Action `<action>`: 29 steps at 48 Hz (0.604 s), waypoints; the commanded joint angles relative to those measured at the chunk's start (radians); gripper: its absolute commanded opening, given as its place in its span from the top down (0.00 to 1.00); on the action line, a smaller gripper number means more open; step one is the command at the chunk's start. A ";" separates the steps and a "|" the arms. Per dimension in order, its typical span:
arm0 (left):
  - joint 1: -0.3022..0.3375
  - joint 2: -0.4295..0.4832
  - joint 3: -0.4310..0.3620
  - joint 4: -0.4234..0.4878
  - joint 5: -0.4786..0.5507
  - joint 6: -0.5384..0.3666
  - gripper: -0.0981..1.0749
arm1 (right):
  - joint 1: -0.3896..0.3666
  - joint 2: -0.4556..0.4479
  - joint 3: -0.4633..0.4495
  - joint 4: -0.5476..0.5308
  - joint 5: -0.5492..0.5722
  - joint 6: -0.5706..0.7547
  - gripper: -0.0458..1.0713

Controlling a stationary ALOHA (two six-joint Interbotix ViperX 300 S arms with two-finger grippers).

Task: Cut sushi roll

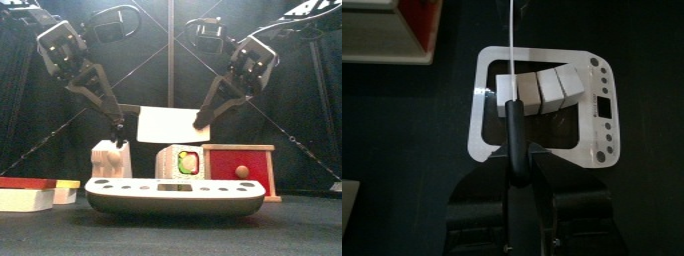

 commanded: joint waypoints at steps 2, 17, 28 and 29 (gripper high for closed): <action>-0.014 0.011 -0.008 -0.005 -0.006 0.000 0.56 | 0.002 -0.005 0.000 0.005 0.006 0.005 0.79; -0.014 0.041 -0.008 -0.029 -0.009 0.000 0.56 | 0.002 -0.003 0.000 0.008 0.006 0.005 0.79; -0.014 0.041 -0.005 -0.038 -0.009 -0.002 0.56 | 0.000 0.009 0.000 0.008 0.006 0.005 0.79; -0.014 0.043 -0.005 -0.040 -0.009 -0.002 0.56 | 0.000 0.009 -0.002 0.008 0.006 0.005 0.79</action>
